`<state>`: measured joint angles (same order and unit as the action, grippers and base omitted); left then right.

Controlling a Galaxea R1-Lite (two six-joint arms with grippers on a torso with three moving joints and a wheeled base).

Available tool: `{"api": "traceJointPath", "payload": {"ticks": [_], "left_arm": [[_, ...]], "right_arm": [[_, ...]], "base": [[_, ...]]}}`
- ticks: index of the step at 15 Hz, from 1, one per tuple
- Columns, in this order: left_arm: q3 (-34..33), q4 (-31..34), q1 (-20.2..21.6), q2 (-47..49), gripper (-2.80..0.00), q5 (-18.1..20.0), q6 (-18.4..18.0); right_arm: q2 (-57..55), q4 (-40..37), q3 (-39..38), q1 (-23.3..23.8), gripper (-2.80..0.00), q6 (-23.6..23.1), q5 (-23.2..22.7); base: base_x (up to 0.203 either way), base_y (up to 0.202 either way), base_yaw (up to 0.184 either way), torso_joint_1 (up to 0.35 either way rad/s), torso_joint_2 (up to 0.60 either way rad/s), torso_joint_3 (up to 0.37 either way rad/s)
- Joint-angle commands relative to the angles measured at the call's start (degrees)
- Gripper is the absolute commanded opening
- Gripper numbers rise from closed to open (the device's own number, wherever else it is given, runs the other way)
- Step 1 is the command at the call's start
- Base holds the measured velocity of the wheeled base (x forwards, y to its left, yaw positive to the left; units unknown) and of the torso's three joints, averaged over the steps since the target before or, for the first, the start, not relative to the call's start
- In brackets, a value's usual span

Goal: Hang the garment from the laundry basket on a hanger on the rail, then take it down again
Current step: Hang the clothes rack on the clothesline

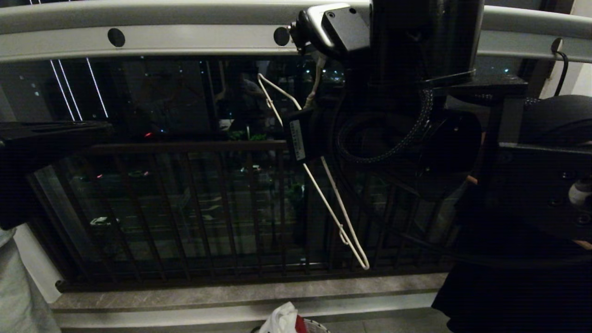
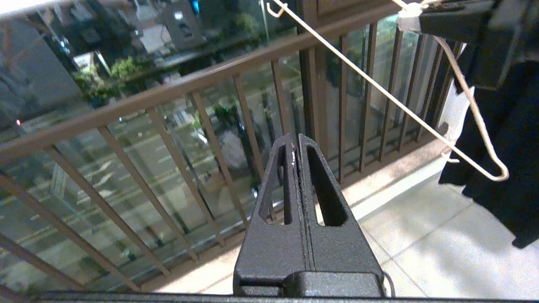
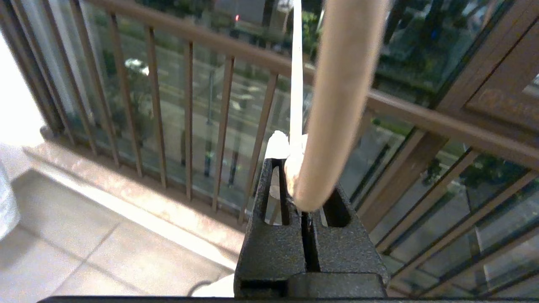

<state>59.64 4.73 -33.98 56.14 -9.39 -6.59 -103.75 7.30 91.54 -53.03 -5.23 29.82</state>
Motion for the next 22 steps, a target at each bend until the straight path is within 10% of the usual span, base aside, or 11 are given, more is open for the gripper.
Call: {"api": "traceJointPath", "payload": {"ticks": [1,22], "left_arm": [[0.04,-0.07,-0.03,-1.05,-2.80,-0.10,-0.71],[0.04,-0.16,-0.04,-1.83,-2.80,-0.10,-1.02]], "right_arm": [[-0.82,0.01,1.88,0.28,-2.80,-0.30,0.15],[-9.62,0.26,12.52,5.30,-2.80,-5.05,0.06]], "base": [[0.000,0.000,0.000,0.000,0.00,0.000],[0.000,0.000,0.000,0.000,0.00,0.000]]}}
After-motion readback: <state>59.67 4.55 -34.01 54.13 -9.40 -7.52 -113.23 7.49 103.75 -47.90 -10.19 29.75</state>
